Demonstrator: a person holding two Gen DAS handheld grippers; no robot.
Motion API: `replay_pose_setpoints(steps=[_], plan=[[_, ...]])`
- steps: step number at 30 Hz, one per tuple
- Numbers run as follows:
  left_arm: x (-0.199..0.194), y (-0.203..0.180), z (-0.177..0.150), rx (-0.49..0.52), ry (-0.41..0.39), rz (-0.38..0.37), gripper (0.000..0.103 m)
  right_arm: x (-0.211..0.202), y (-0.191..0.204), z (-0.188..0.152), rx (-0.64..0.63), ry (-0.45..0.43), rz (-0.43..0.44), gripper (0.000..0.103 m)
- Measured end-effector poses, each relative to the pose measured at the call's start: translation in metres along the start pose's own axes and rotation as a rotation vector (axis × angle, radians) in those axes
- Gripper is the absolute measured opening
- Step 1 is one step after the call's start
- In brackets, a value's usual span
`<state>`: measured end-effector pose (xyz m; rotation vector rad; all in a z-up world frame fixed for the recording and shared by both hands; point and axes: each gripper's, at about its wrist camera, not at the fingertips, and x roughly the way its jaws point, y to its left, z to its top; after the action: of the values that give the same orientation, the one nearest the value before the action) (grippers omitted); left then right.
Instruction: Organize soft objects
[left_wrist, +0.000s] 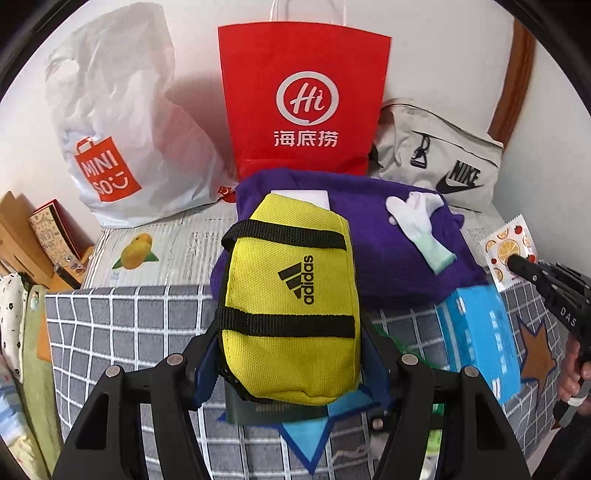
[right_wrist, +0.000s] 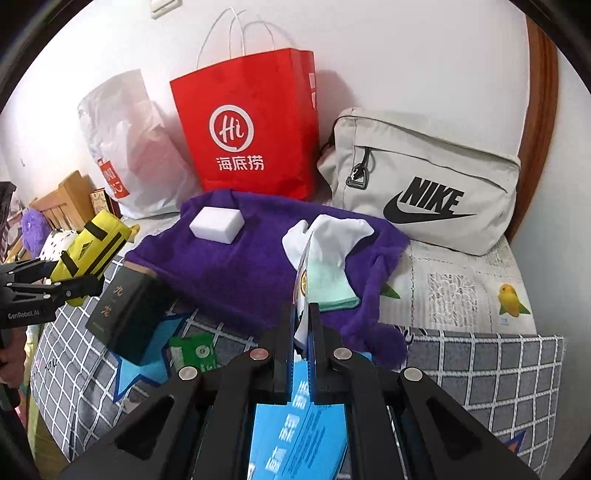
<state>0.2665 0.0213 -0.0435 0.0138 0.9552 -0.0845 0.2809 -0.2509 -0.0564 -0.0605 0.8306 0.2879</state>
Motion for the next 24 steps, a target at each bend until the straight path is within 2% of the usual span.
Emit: replay_pose_setpoints(steps=[5, 24], plan=[[0.020, 0.004, 0.019, -0.036, 0.016, -0.033, 0.064, 0.018, -0.004, 0.011, -0.007, 0.013, -0.010, 0.006], [0.099, 0.000, 0.075, -0.048, 0.082, -0.041, 0.064, 0.083, -0.027, 0.030, -0.001, 0.091, -0.043, 0.006]])
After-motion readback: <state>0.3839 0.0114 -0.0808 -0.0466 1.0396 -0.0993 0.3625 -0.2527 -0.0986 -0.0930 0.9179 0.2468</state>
